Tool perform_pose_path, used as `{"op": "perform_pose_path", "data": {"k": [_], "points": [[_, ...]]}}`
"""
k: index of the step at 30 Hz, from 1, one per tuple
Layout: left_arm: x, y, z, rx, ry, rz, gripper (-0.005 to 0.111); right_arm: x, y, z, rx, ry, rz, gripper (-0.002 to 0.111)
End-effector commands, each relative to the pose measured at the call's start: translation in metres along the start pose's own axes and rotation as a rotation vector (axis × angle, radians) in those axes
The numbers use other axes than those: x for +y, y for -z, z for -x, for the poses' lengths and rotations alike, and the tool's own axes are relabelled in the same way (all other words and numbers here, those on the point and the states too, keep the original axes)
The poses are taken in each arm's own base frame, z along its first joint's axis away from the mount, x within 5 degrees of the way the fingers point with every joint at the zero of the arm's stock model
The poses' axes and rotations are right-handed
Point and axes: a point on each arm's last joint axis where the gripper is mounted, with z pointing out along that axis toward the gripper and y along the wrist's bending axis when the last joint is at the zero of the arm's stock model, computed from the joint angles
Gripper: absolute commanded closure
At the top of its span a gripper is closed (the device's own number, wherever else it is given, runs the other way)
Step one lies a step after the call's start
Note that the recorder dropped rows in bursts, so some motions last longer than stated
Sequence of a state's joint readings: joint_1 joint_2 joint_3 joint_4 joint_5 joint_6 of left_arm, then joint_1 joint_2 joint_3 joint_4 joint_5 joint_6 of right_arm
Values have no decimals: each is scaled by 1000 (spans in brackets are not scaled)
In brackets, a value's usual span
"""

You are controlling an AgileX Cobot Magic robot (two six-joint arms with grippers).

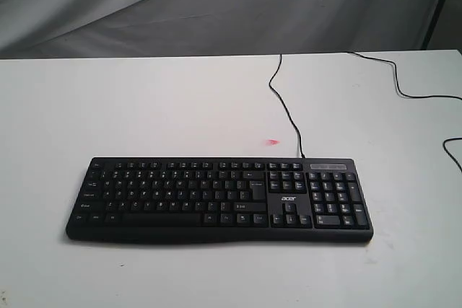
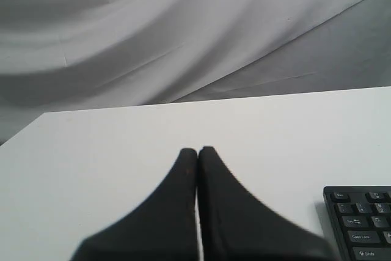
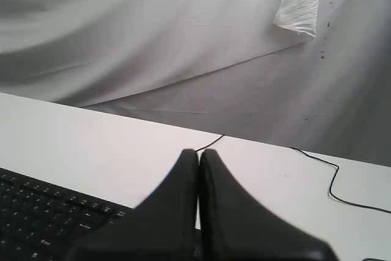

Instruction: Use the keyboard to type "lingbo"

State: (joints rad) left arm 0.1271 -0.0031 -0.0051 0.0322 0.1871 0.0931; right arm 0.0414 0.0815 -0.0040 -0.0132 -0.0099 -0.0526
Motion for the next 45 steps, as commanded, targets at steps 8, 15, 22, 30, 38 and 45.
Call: {"op": "perform_pose_path", "data": {"k": [8,15,22,30,38,45], "points": [[0,-1,-1,2,3,-4,106,0,0,-1,-1,-11,-5,108],[0,-1,-1,2,3,-4,106,0,0,-1,-1,-11,-5,108],[0,-1,-1,2,3,-4,106,0,0,-2,11,-11,-4,108],[0,-1,-1,2,3,-4,106,-6,24,89,105,-11,-3,108],[0,-1,-1,2,3,-4,106,-8,-10,120,377,-20,16,108],[0,-1,-1,2,3,-4,106,0,-46,111,498,-160,81,108]]}}
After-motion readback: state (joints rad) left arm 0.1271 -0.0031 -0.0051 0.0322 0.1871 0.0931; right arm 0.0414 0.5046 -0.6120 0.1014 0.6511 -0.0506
